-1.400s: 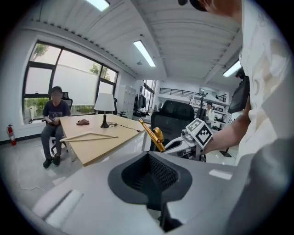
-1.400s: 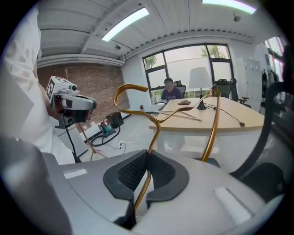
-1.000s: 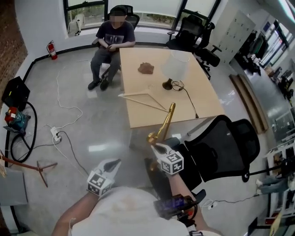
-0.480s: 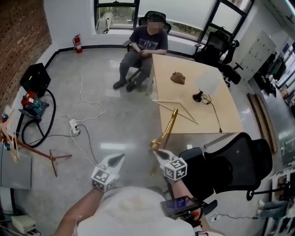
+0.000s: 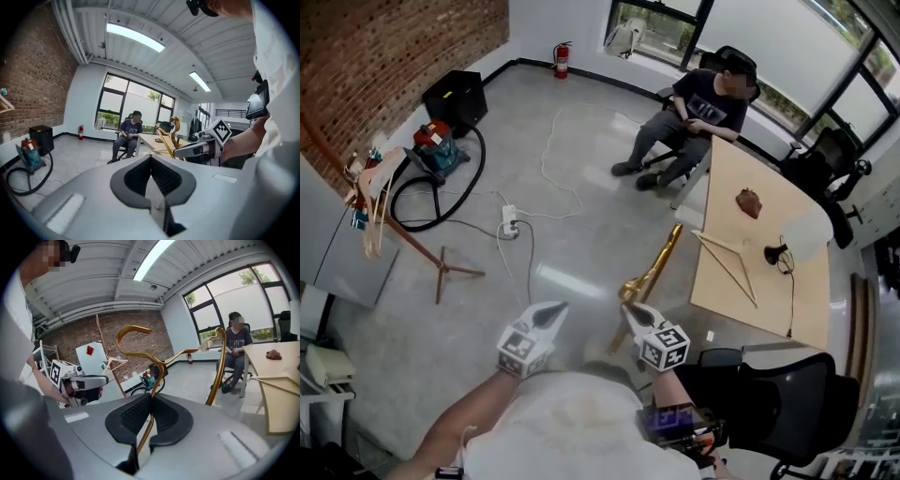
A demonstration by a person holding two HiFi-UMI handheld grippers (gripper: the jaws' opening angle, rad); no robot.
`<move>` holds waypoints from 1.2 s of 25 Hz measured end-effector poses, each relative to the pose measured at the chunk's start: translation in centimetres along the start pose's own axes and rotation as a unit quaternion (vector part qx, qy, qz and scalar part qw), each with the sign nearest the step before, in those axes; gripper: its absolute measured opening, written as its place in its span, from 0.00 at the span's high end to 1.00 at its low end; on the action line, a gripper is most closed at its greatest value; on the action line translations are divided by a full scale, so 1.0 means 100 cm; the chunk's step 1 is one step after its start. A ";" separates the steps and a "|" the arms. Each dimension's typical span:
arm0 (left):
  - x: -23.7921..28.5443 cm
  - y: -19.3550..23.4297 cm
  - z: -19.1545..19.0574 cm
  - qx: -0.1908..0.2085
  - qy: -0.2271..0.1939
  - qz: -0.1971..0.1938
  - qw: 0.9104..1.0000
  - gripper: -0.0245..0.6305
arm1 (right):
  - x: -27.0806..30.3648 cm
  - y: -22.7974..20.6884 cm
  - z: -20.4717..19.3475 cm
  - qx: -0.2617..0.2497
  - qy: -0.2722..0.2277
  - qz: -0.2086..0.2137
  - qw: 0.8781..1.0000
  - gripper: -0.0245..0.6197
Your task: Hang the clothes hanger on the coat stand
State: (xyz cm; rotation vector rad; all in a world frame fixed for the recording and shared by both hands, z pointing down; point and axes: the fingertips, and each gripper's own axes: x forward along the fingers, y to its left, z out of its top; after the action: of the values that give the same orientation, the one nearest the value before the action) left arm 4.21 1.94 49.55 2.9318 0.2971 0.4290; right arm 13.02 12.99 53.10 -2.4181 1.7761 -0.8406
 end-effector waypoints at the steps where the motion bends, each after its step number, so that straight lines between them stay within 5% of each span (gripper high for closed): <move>1: -0.001 0.008 -0.001 -0.006 -0.001 0.013 1.000 0.96 | 0.012 0.001 0.003 -0.003 0.003 0.011 1.000 0.92; 10: -0.002 0.086 0.018 -0.027 -0.004 0.132 0.991 0.96 | 0.131 -0.004 0.045 -0.054 0.040 0.121 0.990 0.92; 18: -0.006 0.144 0.056 -0.046 -0.017 0.259 0.965 0.96 | 0.212 0.001 0.099 -0.087 0.067 0.230 0.967 0.92; 30: -0.054 0.195 0.043 -0.091 -0.041 0.351 0.931 0.96 | 0.296 0.064 0.097 -0.098 0.117 0.303 0.941 0.92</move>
State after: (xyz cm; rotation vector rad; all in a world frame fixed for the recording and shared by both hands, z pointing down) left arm 3.73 -18.71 47.71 2.7685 -0.7832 0.3847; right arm 17.67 -18.45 54.71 -1.7088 2.5933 -0.9225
